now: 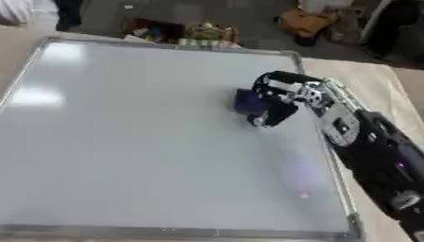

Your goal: Wipe the whiteboard clean with a brush.

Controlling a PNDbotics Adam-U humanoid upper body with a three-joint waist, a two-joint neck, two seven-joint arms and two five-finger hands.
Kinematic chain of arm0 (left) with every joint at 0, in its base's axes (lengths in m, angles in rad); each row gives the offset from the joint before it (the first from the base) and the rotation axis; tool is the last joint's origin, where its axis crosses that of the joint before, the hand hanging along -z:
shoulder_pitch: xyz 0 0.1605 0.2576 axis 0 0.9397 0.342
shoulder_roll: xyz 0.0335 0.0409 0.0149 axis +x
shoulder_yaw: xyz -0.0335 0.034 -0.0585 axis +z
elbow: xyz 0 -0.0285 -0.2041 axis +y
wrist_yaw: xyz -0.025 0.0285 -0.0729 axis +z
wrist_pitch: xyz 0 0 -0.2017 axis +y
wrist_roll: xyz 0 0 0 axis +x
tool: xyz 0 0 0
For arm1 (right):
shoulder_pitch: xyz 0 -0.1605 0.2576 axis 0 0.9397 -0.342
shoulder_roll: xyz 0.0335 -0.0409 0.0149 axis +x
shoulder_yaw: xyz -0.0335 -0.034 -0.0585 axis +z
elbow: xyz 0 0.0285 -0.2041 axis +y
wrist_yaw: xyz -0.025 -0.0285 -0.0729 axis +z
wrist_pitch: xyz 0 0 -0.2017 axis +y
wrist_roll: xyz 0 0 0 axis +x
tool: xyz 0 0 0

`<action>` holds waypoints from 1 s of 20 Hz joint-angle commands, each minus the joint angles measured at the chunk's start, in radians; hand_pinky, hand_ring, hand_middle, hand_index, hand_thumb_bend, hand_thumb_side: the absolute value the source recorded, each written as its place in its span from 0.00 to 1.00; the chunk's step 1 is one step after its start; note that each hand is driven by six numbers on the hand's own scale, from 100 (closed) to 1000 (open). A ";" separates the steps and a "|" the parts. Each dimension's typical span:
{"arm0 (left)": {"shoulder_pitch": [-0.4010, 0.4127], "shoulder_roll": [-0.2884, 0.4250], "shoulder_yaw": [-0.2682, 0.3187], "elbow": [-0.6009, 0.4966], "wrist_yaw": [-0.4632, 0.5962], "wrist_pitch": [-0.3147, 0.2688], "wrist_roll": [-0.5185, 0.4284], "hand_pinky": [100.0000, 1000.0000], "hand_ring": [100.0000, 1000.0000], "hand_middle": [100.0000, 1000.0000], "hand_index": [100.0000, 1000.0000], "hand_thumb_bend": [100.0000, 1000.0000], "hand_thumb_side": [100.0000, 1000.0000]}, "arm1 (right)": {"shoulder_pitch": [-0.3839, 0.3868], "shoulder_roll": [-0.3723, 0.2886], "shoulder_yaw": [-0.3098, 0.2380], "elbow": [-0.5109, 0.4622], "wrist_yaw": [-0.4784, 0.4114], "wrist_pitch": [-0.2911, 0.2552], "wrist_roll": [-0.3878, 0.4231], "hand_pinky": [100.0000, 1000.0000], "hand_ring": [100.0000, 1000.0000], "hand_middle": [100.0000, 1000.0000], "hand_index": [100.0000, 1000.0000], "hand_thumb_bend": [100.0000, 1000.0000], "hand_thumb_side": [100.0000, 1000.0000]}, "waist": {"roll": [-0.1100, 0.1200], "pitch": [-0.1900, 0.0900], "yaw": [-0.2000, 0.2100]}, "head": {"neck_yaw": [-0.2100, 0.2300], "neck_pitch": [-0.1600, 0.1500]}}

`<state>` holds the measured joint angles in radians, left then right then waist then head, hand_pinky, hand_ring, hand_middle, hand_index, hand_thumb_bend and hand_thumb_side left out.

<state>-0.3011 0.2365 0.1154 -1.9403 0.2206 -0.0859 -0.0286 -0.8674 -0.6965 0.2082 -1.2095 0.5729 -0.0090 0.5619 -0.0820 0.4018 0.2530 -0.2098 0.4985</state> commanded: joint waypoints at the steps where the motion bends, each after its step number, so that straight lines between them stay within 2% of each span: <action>1: -0.009 0.017 0.000 -0.016 0.004 0.000 -0.006 0.46 0.30 0.40 0.42 0.12 0.87 | -0.016 -0.035 -0.019 -0.012 -0.012 -0.008 0.001 0.68 0.85 0.78 0.01 0.26 0.14 | 0.005 -0.026 -0.001 | 0.004 -0.013; 15: -0.011 0.019 -0.001 -0.016 0.003 -0.001 -0.015 0.46 0.31 0.40 0.42 0.11 0.88 | -0.023 -0.051 -0.026 -0.010 -0.006 -0.013 -0.028 0.67 0.84 0.75 0.01 0.14 0.17 | 0.005 -0.022 -0.002 | 0.007 -0.014; 20: -0.012 0.018 -0.001 -0.016 0.004 -0.002 -0.016 0.46 0.31 0.40 0.42 0.11 0.88 | -0.020 -0.051 -0.023 -0.001 0.006 -0.018 -0.025 0.66 0.84 0.68 0.01 0.12 0.16 | 0.005 -0.021 -0.001 | 0.007 -0.019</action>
<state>-0.3014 0.2366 0.1151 -1.9403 0.2206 -0.0860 -0.0412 -0.8711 -0.7088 0.1953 -1.2059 0.5717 -0.0240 0.5380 -0.0820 0.4018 0.2528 -0.2043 0.4942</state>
